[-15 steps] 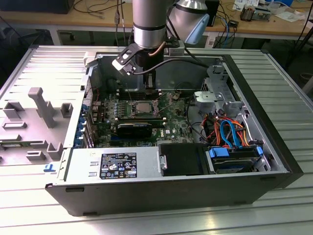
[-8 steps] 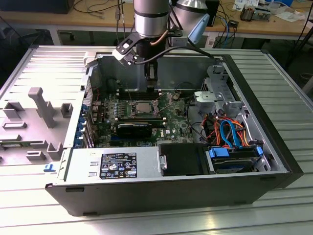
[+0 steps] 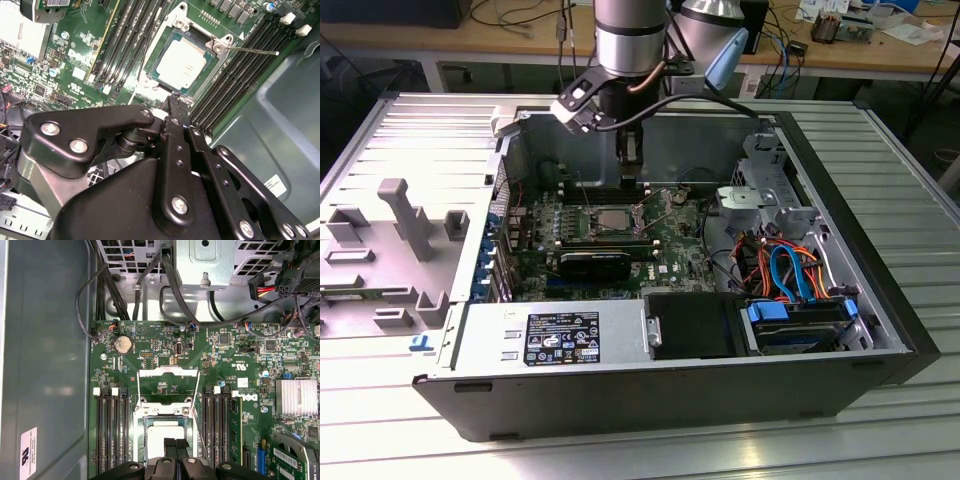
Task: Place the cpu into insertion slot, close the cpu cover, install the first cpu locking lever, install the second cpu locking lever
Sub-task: 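Close the cpu cover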
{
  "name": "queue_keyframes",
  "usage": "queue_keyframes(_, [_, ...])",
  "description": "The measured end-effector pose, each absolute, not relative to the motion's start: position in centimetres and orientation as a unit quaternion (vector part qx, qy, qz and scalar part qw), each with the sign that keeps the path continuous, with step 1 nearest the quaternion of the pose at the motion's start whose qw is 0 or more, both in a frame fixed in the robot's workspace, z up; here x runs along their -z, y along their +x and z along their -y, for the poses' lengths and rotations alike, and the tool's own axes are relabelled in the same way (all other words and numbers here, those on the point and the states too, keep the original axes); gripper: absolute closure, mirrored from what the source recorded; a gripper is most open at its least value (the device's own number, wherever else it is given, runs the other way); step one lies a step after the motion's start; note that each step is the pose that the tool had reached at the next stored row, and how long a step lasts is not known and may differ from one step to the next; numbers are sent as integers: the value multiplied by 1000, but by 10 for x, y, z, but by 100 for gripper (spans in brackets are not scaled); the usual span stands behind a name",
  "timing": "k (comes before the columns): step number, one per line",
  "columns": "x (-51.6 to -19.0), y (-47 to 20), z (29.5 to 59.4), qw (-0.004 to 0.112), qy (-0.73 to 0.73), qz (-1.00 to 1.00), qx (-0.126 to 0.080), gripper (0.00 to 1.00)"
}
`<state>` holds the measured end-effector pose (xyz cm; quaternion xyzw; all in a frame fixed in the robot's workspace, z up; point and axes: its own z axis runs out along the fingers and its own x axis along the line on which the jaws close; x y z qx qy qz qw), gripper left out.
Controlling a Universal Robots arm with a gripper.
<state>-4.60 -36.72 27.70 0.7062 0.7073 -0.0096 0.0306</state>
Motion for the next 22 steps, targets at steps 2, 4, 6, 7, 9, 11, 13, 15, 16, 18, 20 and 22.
queue_keyframes(2, [-277, -45, 367, 31, 706, -707, 10, 89])
queue_keyframes(4, [-277, -45, 367, 31, 706, -707, 10, 89])
queue_keyframes(6, [-277, -44, 367, 31, 706, -707, 10, 89])
queue_keyframes(7, [-277, -44, 367, 31, 706, -707, 10, 89])
queue_keyframes(9, [-277, -43, 367, 31, 706, -707, 10, 89])
queue_keyframes(11, [-277, -43, 367, 31, 706, -707, 10, 89])
queue_keyframes(13, [-277, -42, 367, 31, 706, -707, 10, 89])
queue_keyframes(15, [-277, -42, 367, 31, 706, -707, 10, 89])
queue_keyframes(16, [-277, -41, 367, 31, 706, -707, 10, 89])
queue_keyframes(18, [-277, -40, 367, 31, 706, -707, 10, 89])
queue_keyframes(20, [-277, -39, 367, 31, 706, -707, 10, 89])
queue_keyframes(22, [-277, -38, 367, 31, 706, -707, 10, 89])
